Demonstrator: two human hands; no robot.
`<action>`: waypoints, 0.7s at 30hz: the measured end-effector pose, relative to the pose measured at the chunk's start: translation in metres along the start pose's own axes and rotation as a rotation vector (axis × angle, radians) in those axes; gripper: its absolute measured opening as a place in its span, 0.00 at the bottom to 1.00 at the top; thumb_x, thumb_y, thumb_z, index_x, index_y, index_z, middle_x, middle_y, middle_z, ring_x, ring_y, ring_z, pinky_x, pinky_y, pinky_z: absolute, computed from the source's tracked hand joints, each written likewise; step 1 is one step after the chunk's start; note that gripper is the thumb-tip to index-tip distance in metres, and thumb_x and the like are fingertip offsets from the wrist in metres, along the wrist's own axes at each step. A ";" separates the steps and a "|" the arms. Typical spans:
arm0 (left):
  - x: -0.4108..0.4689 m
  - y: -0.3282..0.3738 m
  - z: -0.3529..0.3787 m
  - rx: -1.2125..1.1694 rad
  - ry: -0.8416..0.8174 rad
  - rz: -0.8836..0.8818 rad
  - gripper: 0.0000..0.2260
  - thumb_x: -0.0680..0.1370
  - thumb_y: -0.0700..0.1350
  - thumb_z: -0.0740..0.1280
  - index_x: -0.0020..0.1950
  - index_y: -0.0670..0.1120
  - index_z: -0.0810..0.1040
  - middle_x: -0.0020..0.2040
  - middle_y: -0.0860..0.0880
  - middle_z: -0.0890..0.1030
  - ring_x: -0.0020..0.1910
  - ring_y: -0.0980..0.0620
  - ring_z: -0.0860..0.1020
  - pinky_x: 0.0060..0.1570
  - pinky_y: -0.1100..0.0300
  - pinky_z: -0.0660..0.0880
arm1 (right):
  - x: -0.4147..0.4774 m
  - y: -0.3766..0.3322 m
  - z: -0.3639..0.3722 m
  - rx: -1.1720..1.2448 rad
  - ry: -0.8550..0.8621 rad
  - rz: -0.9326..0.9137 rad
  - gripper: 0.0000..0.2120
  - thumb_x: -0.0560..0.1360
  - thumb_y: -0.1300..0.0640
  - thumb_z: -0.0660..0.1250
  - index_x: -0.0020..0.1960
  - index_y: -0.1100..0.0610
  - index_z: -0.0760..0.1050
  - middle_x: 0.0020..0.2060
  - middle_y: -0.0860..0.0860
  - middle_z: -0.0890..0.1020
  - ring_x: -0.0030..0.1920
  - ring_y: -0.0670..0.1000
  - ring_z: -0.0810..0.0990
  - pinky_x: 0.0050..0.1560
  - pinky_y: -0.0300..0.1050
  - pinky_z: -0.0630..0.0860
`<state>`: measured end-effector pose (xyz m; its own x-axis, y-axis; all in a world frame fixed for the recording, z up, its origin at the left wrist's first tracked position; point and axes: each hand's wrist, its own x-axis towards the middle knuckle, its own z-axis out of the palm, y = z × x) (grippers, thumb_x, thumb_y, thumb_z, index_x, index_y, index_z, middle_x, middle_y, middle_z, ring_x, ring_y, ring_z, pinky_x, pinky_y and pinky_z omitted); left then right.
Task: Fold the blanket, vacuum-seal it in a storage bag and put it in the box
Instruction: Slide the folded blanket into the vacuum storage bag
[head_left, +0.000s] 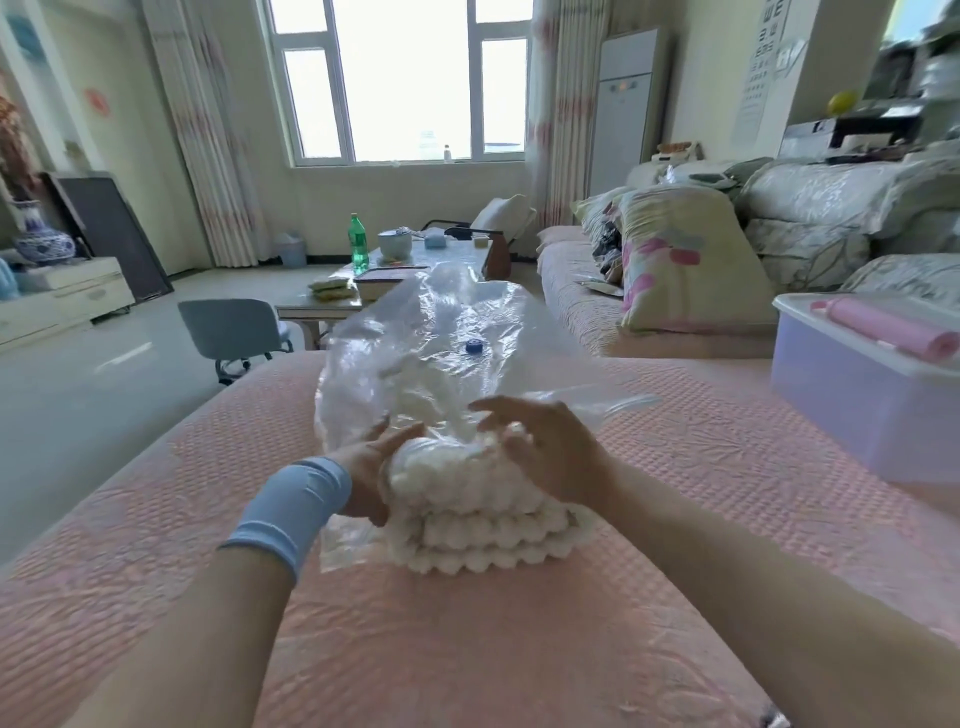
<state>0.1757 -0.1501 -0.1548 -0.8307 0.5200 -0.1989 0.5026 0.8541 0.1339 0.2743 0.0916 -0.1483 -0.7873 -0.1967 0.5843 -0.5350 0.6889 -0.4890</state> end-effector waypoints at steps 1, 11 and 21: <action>-0.003 0.005 -0.005 0.029 -0.050 -0.064 0.55 0.65 0.48 0.78 0.77 0.63 0.40 0.79 0.50 0.37 0.78 0.46 0.44 0.75 0.47 0.55 | 0.000 0.014 -0.007 -0.024 0.062 0.080 0.21 0.73 0.63 0.61 0.63 0.54 0.81 0.53 0.52 0.86 0.53 0.51 0.83 0.59 0.46 0.77; 0.014 0.130 0.023 0.474 0.369 0.387 0.44 0.72 0.67 0.65 0.77 0.62 0.39 0.79 0.51 0.37 0.78 0.47 0.39 0.75 0.43 0.37 | -0.015 0.120 -0.024 -1.095 -0.245 0.400 0.35 0.75 0.65 0.62 0.79 0.50 0.57 0.75 0.53 0.68 0.74 0.55 0.67 0.74 0.61 0.55; 0.053 0.124 0.025 0.383 0.437 0.119 0.33 0.76 0.50 0.65 0.76 0.65 0.51 0.80 0.49 0.47 0.75 0.41 0.58 0.70 0.41 0.60 | -0.031 0.118 -0.045 -1.091 -0.301 0.289 0.17 0.71 0.66 0.61 0.53 0.51 0.79 0.43 0.52 0.85 0.45 0.56 0.84 0.55 0.48 0.73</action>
<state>0.2003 -0.0170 -0.1733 -0.7444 0.6287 0.2249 0.5813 0.7759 -0.2449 0.2492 0.2104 -0.1955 -0.9560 0.0091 0.2933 0.1080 0.9402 0.3231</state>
